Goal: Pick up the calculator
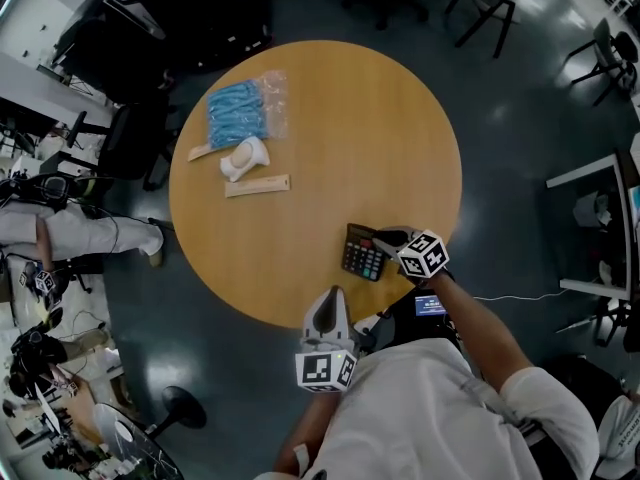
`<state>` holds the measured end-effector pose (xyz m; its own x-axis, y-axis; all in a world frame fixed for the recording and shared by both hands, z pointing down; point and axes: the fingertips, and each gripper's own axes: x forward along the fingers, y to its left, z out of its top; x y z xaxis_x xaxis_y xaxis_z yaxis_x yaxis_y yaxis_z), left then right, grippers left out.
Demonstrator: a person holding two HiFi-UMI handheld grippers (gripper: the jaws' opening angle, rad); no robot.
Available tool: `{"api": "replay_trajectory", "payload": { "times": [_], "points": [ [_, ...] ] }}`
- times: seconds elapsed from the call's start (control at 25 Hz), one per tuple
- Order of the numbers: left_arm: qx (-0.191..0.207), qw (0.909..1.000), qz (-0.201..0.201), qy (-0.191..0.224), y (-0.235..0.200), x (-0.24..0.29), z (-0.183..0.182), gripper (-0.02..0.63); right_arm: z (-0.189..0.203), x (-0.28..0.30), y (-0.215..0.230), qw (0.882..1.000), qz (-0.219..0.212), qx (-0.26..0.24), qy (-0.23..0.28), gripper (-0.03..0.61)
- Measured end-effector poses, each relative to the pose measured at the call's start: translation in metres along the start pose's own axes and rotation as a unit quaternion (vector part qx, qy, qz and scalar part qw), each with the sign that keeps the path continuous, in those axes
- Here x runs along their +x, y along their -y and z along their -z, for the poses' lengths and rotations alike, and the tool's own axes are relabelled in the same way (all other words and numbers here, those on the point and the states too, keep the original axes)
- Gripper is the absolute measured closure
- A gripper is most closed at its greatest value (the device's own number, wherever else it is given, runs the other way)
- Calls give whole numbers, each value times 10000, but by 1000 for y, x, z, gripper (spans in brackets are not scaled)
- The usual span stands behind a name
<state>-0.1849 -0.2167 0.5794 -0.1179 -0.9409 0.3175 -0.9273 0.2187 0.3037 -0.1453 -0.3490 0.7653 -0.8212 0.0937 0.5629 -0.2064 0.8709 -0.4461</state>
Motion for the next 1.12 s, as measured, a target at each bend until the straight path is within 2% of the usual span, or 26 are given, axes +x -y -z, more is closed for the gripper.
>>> {"api": "replay_trajectory", "payload": {
  "times": [0.16, 0.32, 0.52, 0.72, 0.84, 1.12],
  "points": [
    [52, 9998, -144, 134, -13, -29, -5, 607, -10, -16, -33, 9958, 691, -504, 317, 521],
    [177, 9992, -175, 309, -24, -72, -10, 607, -5, -31, -66, 9835, 1437, -932, 574, 522],
    [273, 9987, 15, 432, -33, -120, -6, 607, -5, -77, -124, 9654, 2158, -1017, 1051, 522],
    [541, 9957, 501, 554, -15, -158, -9, 607, -8, -143, -202, 9477, 2457, -970, 1792, 522],
    [635, 9943, 647, 556, 1, -176, -10, 607, -2, -178, -241, 9421, 2499, -880, 2056, 522],
    [650, 9931, 855, 473, 37, -192, -2, 607, 15, -230, -276, 9343, 2557, -815, 2348, 523]
  ]
}}
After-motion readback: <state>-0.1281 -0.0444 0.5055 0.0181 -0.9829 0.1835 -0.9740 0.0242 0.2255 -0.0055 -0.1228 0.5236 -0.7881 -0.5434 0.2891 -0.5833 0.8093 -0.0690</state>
